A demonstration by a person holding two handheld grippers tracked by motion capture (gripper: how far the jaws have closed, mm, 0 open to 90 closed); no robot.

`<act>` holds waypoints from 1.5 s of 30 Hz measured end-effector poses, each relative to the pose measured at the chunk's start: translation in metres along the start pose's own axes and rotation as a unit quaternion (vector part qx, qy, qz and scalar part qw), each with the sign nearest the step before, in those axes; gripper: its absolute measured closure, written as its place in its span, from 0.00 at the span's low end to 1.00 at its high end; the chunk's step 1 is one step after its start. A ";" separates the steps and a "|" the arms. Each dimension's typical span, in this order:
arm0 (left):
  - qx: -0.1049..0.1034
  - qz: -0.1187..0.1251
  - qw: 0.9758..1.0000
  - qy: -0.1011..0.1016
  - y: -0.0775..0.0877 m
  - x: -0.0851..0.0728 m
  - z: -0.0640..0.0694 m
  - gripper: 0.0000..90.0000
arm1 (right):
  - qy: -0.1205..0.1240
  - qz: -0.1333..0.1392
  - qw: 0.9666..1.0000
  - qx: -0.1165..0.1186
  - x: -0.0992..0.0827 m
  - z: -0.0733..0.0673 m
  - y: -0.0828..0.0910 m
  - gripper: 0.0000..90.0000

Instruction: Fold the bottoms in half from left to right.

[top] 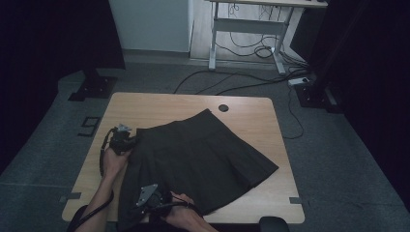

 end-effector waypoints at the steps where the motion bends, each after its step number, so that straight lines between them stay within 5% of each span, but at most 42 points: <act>1: 0.003 0.005 1.000 -0.003 0.002 0.004 0.001 0.95 | 0.000 0.005 1.000 -0.004 -0.001 0.001 0.006 0.93; 10: -0.015 0.035 0.999 -0.015 0.015 0.053 0.017 0.95 | -0.027 0.025 0.998 -0.054 -0.024 0.030 0.059 0.93; 25: -0.062 0.063 0.996 -0.025 0.007 0.118 0.063 0.95 | -0.078 0.053 0.988 -0.123 -0.064 0.060 0.133 0.94; 32: -0.093 0.082 0.992 -0.029 0.002 0.151 0.095 0.95 | -0.091 0.059 0.983 -0.149 -0.082 0.066 0.163 0.94; 45: -0.099 0.094 0.988 -0.069 -0.021 0.185 0.136 0.95 | -0.123 0.075 0.969 -0.199 -0.107 0.082 0.214 0.94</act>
Point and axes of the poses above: each handheld gripper's, and its own axes: y roughly backward along the jaws, x roughly out of its top, z roughly to its right, the point moved 6 cm from there along -y, roughly forward along the jaws
